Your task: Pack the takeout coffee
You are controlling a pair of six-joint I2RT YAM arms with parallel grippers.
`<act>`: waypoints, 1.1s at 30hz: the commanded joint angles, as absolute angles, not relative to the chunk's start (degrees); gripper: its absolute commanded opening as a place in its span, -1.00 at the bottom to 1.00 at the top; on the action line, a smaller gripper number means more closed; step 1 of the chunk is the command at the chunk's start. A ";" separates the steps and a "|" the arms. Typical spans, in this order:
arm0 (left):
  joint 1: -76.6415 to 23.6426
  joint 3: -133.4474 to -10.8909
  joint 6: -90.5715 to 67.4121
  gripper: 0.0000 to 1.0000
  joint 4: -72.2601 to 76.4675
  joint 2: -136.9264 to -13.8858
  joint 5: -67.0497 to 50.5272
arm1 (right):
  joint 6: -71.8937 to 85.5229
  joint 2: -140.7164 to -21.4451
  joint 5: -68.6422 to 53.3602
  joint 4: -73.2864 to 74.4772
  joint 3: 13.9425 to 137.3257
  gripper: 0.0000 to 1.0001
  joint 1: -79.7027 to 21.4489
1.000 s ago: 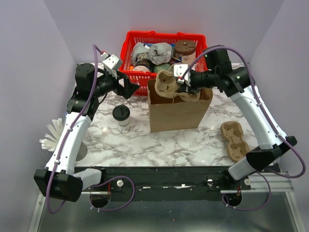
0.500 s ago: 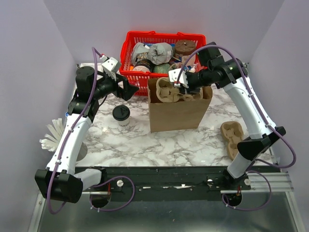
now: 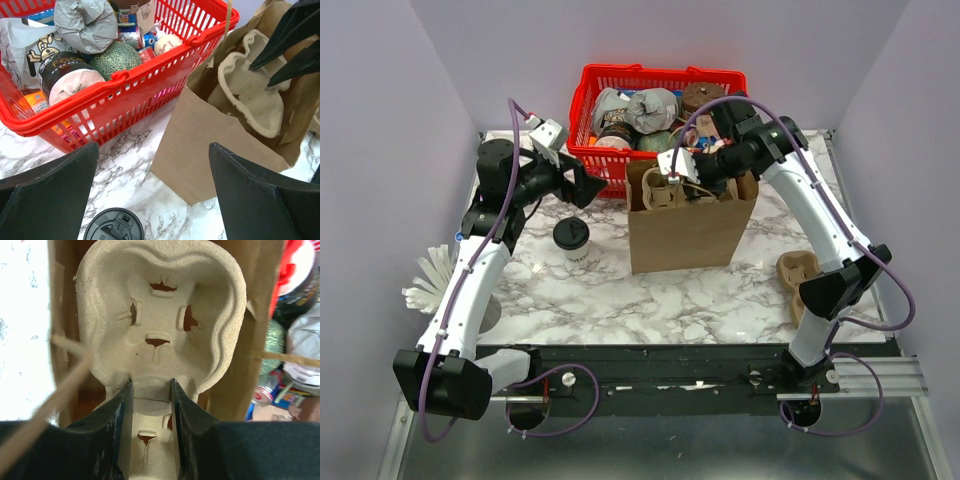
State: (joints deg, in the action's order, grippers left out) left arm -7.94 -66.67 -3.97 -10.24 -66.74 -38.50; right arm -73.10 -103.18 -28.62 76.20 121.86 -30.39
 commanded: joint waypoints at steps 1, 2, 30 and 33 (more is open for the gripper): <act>-7.47 -66.18 -5.19 0.97 -7.91 -66.62 -40.69 | -73.65 -103.01 -26.63 87.36 119.36 -0.49 -30.94; -7.38 -66.27 -5.27 0.97 -7.91 -66.62 -40.87 | -73.74 -103.09 -26.54 87.36 118.92 -0.48 -30.94; -1.58 -65.04 -8.79 0.97 -5.10 -65.04 -42.80 | -73.39 -107.32 -22.68 87.36 117.60 0.22 -32.70; -1.06 -64.95 -9.84 0.97 -3.96 -65.13 -43.24 | -73.13 -105.74 -22.67 87.36 118.74 0.25 -32.70</act>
